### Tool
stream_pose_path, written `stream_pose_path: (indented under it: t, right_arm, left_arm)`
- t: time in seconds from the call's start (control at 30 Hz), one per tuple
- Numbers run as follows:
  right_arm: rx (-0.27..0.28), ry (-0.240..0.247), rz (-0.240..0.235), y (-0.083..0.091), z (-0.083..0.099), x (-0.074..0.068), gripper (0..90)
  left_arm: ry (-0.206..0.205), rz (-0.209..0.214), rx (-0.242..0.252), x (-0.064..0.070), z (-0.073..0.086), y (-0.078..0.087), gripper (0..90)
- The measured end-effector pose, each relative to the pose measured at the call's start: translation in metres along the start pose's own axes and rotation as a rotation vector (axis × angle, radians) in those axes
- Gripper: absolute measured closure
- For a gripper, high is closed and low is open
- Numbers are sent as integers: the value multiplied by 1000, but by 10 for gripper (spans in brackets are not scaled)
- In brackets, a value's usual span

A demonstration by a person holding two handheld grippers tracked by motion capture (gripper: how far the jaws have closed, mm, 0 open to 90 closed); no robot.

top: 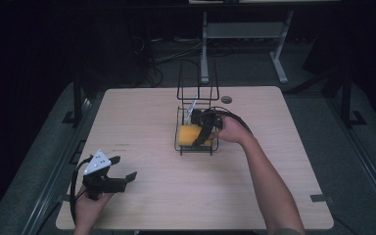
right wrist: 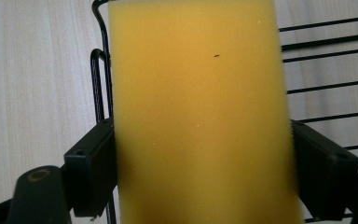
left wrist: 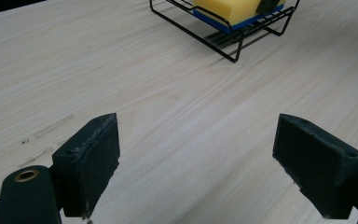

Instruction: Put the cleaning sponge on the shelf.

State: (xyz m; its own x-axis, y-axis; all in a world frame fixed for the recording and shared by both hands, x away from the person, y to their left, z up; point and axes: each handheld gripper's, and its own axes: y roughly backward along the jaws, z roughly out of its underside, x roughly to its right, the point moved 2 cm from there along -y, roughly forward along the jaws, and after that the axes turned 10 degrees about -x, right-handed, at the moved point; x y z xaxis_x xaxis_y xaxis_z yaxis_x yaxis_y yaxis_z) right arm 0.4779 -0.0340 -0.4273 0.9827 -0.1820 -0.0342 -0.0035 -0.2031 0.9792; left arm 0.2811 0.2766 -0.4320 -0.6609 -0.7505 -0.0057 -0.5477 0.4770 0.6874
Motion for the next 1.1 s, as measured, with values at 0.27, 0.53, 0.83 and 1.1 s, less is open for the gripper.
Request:
stream_pose_path:
  t: [0.27, 0.53, 0.83, 1.1]
  right_arm:
    - [12, 5, 9, 6, 0, -2, 166]
    - [35, 5, 24, 15, 2, -4, 164]
    - [44, 14, 34, 23, 3, -9, 161]
    - [36, 18, 35, 24, 3, -13, 161]
  left_arm:
    - [-5, 3, -4, 1, -1, -2, 142]
    - [-12, 6, -10, 2, -1, -3, 142]
    - [-17, 7, -12, 3, -2, -4, 142]
    - [-17, 12, -10, 4, -2, -4, 142]
